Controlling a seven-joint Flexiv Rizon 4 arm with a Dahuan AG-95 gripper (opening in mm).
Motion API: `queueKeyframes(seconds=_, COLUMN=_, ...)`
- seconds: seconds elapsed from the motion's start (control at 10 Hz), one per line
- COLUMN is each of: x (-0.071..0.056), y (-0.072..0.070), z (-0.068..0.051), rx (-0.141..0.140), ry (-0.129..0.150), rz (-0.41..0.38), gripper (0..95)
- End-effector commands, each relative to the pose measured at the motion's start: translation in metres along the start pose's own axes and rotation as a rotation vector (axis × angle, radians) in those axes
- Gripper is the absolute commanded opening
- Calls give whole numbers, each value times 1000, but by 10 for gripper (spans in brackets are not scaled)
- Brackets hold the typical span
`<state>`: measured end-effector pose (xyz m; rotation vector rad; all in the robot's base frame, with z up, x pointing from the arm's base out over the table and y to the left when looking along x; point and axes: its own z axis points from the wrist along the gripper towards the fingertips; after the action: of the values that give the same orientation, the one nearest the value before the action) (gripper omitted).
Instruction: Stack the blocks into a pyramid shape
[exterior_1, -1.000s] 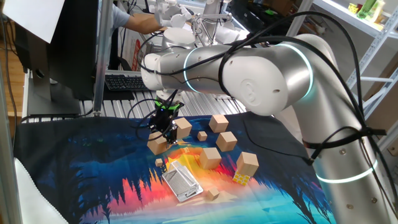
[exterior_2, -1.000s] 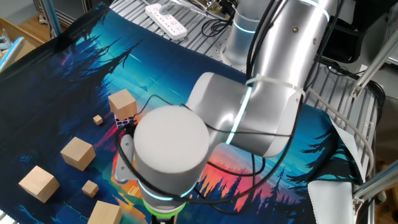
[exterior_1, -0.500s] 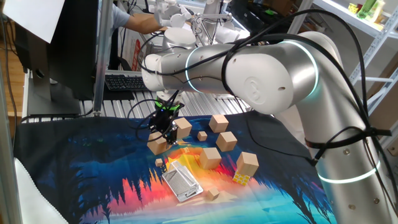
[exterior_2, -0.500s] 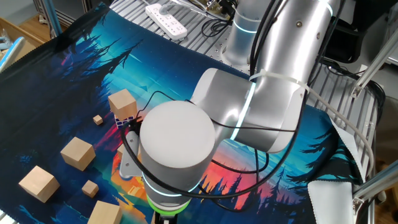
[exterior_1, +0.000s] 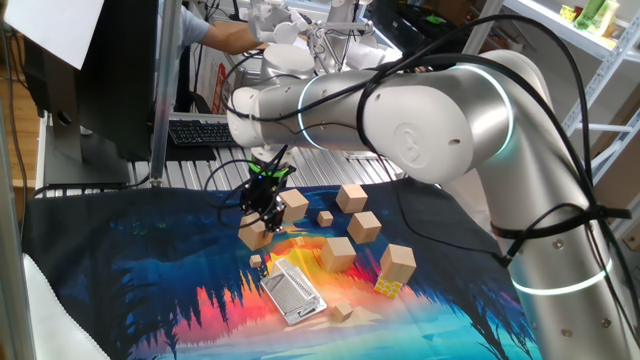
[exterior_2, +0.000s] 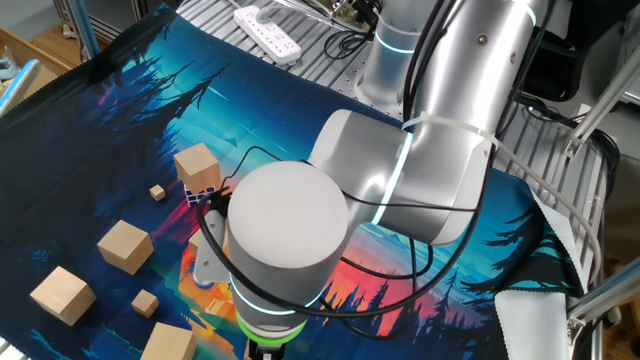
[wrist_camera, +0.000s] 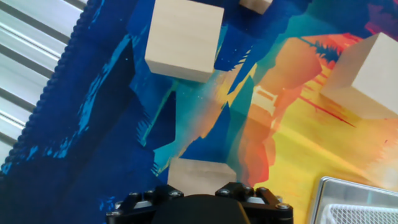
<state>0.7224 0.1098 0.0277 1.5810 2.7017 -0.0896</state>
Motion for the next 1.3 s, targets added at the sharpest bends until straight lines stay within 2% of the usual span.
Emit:
queueKeyframes(seconds=0.1, x=-1, y=-1, z=-2, rx=4, ry=-2, rz=6, gripper=0)
queueKeyframes(seconds=0.5, x=-7, y=-7, z=-11, rx=1, ry=5, rz=66, gripper=0)
queueKeyframes(seconds=0.9, x=-18, y=-34, z=-24, rx=9, ry=-11, rz=177, gripper=0)
queueKeyframes(seconds=1.1, x=-26, y=-57, z=-30, rx=16, ry=-9, rz=230, gripper=0)
queueKeyframes(seconds=1.2, x=-28, y=-64, z=-31, rx=20, ry=-16, rz=264, gripper=0)
queueKeyframes(seconds=1.3, x=-28, y=-63, z=-31, rx=36, ry=-35, rz=300, gripper=0)
